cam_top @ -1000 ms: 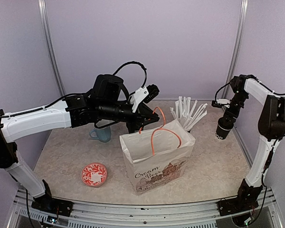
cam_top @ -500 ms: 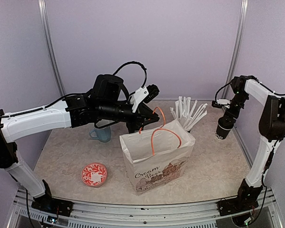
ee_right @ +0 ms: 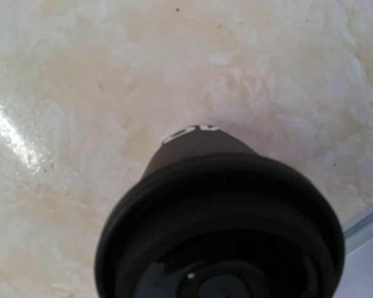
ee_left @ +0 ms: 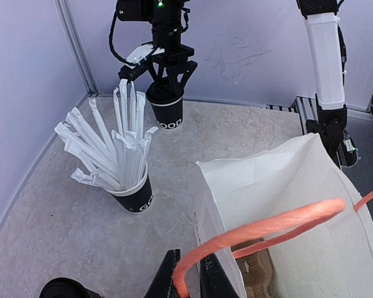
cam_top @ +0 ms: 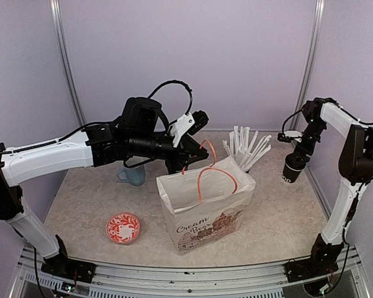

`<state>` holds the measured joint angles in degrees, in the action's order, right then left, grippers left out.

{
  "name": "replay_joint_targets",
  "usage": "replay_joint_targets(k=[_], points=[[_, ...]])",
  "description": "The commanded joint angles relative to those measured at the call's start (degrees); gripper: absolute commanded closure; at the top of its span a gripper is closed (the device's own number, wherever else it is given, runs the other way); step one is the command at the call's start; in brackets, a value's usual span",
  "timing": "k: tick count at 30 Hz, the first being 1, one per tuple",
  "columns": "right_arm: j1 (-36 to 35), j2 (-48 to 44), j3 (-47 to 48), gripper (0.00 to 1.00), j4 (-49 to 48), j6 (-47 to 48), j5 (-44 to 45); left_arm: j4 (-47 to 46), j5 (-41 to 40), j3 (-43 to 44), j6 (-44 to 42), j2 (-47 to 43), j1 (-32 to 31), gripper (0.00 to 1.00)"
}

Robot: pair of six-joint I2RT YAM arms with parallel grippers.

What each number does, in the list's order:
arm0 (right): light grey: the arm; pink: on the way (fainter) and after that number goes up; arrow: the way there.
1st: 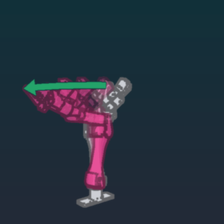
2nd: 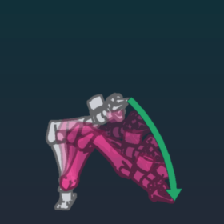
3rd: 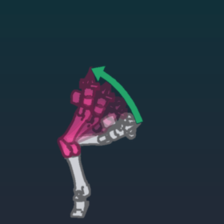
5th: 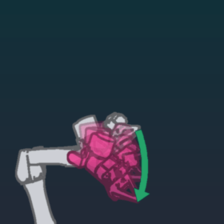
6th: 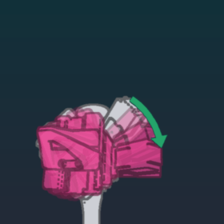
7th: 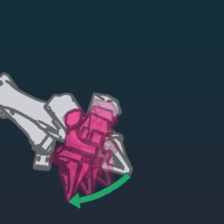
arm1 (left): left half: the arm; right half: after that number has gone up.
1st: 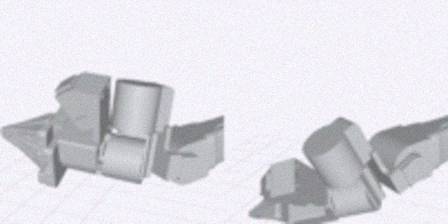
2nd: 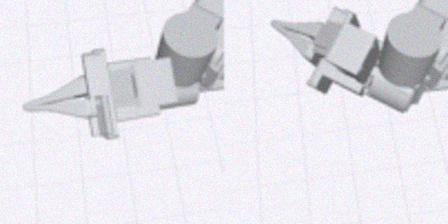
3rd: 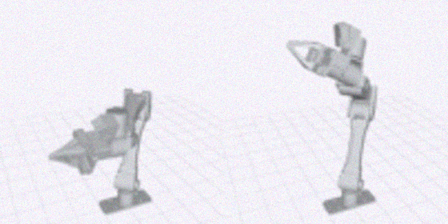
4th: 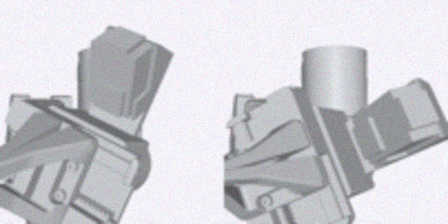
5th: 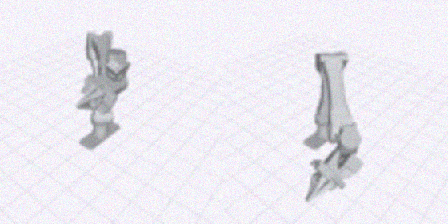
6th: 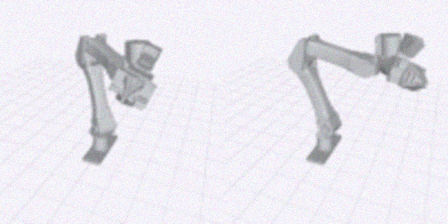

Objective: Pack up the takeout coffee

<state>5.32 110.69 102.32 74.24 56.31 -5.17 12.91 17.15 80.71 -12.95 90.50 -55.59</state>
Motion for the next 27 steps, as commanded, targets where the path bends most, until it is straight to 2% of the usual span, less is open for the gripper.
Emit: replay_joint_targets(k=[1,12,20,27], points=[[0.82,0.98,0.76,0.21,1.44,0.21,-0.07,0.52,0.43,-0.46,-0.68,0.82,-0.04,0.88],[1.22,2.16,5.88,0.22,2.62,0.45,-0.86,0.63,0.52,-0.46,-0.82,0.90,-0.04,0.88],[1.80,4.19,4.78,0.11,3.23,0.29,-1.60,0.72,0.67,-0.45,-0.81,1.00,-0.09,0.88],[1.91,5.04,4.72,0.16,3.62,0.20,-1.65,0.72,0.70,-0.46,-0.85,1.17,-0.04,0.88]])
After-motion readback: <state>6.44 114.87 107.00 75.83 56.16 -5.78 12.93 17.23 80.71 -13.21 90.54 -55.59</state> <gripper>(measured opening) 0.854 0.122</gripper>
